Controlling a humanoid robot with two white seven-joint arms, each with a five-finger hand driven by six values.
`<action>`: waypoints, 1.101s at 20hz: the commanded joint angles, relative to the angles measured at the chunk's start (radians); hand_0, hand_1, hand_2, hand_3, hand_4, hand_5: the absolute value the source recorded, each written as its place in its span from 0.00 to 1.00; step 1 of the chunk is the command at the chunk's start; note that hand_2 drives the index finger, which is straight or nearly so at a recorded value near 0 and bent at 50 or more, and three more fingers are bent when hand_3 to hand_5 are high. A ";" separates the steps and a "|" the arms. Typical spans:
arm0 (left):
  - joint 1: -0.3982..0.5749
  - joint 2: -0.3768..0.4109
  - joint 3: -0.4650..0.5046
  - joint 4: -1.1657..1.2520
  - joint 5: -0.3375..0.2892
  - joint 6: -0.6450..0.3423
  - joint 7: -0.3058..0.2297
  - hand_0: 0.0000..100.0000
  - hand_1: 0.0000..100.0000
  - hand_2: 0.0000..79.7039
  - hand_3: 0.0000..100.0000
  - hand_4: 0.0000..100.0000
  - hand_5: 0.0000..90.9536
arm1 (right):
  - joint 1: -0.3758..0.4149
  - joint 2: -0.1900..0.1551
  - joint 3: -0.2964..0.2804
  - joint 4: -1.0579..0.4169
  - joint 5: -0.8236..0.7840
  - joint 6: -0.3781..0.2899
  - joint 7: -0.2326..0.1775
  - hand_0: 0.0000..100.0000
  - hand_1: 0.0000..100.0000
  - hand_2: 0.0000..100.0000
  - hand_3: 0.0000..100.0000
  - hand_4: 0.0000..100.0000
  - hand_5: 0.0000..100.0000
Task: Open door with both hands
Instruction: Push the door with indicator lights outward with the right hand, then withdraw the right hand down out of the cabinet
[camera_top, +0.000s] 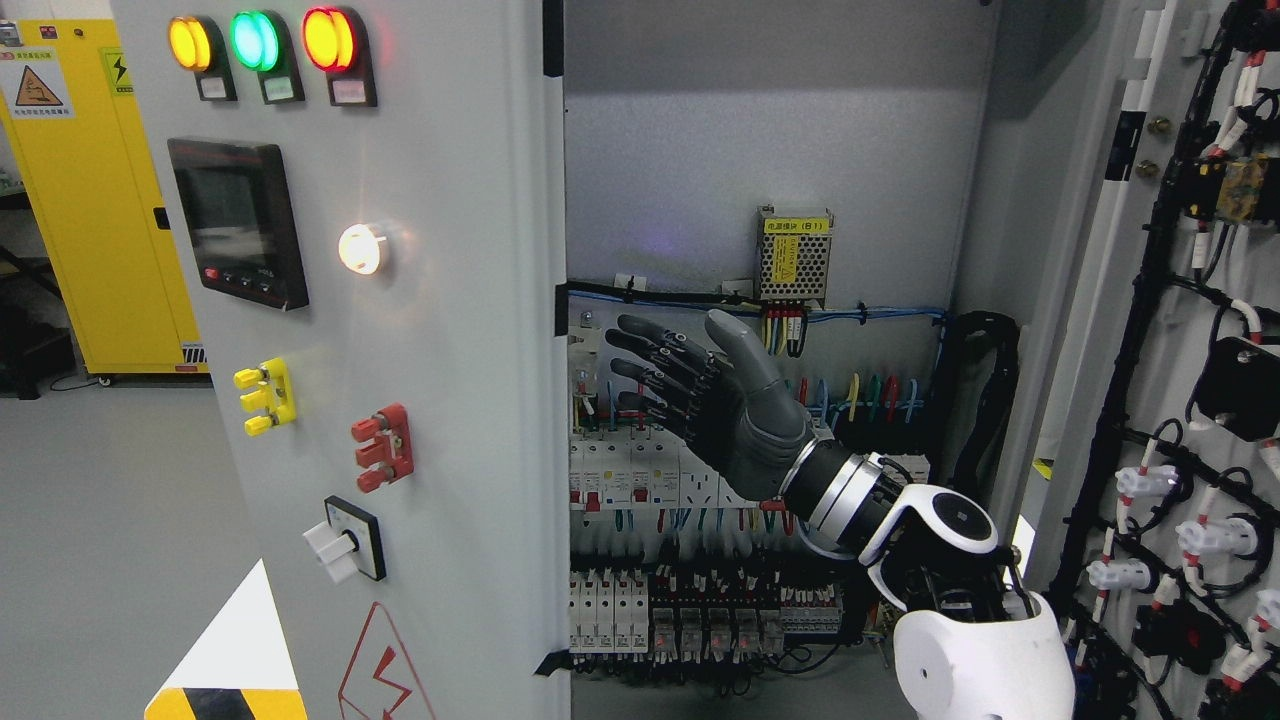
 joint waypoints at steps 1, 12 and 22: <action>0.001 -0.004 0.000 0.001 0.000 0.001 0.000 0.00 0.00 0.00 0.02 0.00 0.00 | 0.037 -0.026 0.024 -0.067 -0.072 0.008 0.004 0.22 0.00 0.00 0.00 0.00 0.00; 0.001 -0.006 0.000 -0.001 0.000 0.001 0.000 0.00 0.00 0.00 0.01 0.00 0.00 | 0.120 -0.060 0.146 -0.184 -0.098 0.008 0.083 0.22 0.00 0.00 0.00 0.00 0.00; 0.001 -0.006 0.000 0.001 0.000 -0.001 0.000 0.00 0.00 0.00 0.01 0.00 0.00 | 0.216 -0.117 0.293 -0.310 -0.146 0.004 0.083 0.22 0.00 0.00 0.00 0.00 0.00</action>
